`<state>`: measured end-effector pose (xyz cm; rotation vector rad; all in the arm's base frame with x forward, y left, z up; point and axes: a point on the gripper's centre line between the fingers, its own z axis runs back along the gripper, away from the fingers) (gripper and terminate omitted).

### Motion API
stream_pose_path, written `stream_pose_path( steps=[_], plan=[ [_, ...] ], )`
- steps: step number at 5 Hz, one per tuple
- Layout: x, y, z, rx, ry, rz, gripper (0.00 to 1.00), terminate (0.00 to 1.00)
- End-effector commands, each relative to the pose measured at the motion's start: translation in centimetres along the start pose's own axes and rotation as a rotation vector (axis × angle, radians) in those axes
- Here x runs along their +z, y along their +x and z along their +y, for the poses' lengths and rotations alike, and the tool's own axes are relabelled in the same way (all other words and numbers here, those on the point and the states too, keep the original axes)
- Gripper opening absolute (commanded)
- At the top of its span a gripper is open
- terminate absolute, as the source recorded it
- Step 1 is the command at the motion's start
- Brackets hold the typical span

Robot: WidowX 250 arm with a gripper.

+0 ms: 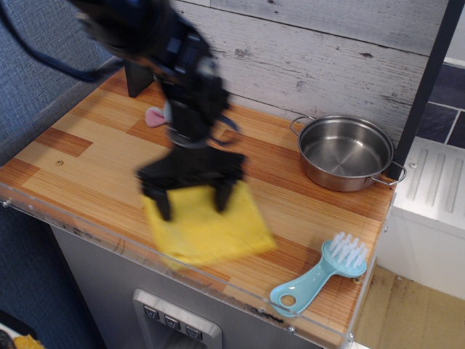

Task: Place the yellow towel to the left of the blue brush.

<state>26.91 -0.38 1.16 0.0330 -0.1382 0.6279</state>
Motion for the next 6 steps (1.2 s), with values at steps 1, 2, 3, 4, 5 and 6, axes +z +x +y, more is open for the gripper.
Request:
stream_pose_path(
  steps=[1,2,3,4,5,6],
  plan=[
    [1.7,-3.1,-6.5,-0.107,-0.080,-0.014,1.00,0.00],
    [2.1,-2.9,-7.0,-0.115,-0.097,-0.021,1.00,0.00],
    [2.6,-1.8,-6.2,-0.086,-0.096,-0.038,1.00,0.00],
    [3.3,-0.8,-5.2,-0.048,-0.105,-0.053,1.00,0.00],
    [5.2,-0.1,-4.6,-0.027,-0.104,-0.066,1.00,0.00],
    [8.4,0.8,-4.4,-0.006,-0.134,-0.088,1.00,0.00]
  ],
)
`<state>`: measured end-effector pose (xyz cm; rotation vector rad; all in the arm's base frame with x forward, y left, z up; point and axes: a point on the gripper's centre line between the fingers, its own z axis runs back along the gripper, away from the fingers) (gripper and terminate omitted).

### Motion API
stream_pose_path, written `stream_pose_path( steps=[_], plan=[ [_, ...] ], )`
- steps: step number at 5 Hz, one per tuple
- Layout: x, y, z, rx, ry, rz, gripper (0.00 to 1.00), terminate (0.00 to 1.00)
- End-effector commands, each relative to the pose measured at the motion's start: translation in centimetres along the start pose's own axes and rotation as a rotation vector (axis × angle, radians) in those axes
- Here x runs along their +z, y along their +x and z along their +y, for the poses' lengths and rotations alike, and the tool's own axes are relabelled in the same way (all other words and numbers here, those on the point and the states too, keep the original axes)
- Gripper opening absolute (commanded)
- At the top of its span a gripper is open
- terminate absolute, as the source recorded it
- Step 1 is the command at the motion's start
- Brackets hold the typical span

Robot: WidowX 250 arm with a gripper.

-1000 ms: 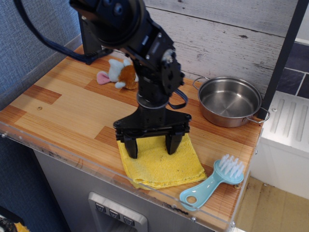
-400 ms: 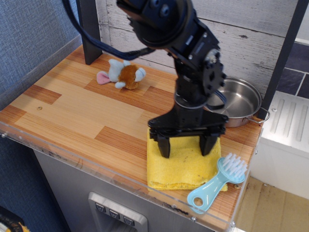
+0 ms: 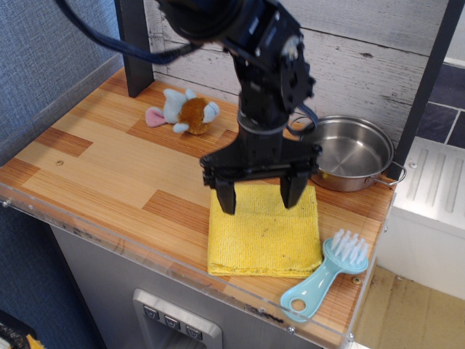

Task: Place the yellow towel to the left of the blue brush.

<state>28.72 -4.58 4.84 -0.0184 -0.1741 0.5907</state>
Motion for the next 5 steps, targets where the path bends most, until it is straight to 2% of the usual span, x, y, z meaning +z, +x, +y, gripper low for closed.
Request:
stream_pose_path(
  steps=[1,2,4,5],
  plan=[
    [7.8,1.8,-0.2,0.048,-0.091,-0.108,1.00,0.00],
    [10.0,1.7,-0.2,0.054,-0.116,-0.125,1.00,0.00],
    [10.0,1.7,-0.2,0.054,-0.116,-0.125,1.00,0.00],
    [10.0,1.7,-0.2,0.054,-0.116,-0.125,1.00,1.00]
  ],
)
